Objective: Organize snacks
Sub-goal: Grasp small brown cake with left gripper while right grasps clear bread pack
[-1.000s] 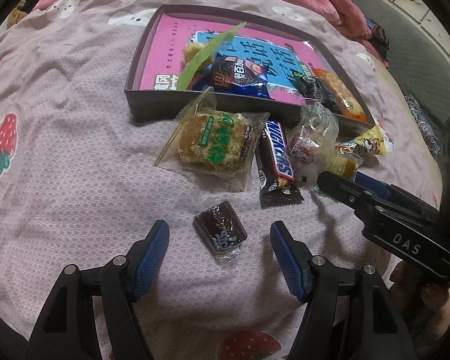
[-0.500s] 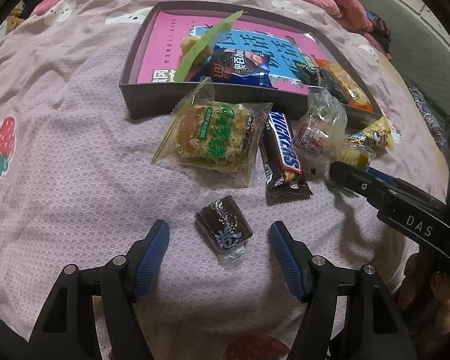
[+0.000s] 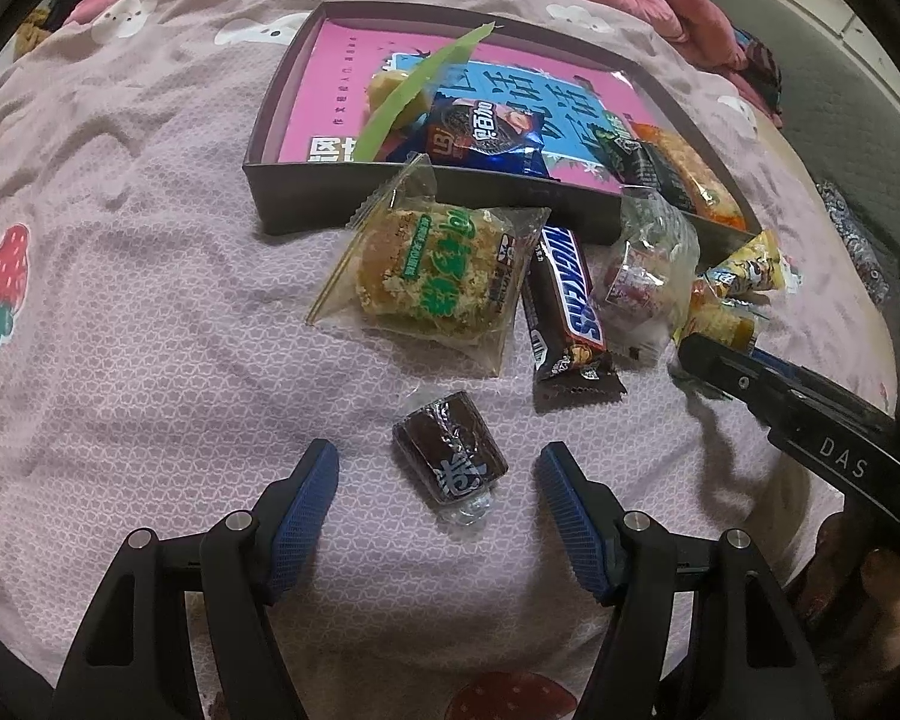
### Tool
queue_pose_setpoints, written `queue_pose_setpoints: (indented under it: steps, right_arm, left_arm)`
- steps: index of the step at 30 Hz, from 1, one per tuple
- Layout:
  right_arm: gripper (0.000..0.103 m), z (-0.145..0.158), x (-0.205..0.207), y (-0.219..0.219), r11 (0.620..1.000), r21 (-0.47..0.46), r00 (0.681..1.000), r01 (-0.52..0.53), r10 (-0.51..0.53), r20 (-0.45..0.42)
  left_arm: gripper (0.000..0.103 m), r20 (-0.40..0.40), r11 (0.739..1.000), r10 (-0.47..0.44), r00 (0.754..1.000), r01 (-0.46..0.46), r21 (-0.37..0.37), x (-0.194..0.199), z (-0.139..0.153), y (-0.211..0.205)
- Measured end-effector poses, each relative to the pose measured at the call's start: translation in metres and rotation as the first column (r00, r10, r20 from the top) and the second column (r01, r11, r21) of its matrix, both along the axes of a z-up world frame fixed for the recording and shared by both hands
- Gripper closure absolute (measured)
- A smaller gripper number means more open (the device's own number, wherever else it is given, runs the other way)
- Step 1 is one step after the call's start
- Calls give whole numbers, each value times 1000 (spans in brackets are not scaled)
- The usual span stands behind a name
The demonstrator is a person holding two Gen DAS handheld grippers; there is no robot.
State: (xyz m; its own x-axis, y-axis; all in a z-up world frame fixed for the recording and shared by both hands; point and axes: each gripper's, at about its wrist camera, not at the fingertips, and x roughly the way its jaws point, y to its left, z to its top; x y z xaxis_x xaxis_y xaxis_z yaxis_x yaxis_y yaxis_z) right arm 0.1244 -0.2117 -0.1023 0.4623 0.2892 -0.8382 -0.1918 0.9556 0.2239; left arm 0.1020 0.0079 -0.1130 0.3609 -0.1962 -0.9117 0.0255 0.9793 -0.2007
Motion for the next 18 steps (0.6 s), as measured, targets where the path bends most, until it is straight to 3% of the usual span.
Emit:
queue_pose_setpoints:
  steps: [8, 16, 18]
  right_arm:
    - [66, -1, -1, 3, 1000, -15, 1000, -11, 11, 6]
    - [66, -1, -2, 3, 1000, -13, 1000, -12, 12, 6]
    - [67, -1, -2, 2, 1000, -9, 1000, -14, 14, 6]
  left_arm:
    - [42, -7, 1000, 14, 1000, -14, -1, 1, 1, 4]
    - [67, 2, 999, 7, 1000, -7, -36, 1, 6, 3]
    - [67, 5, 1000, -3, 1000, 4, -24, 1, 7, 0]
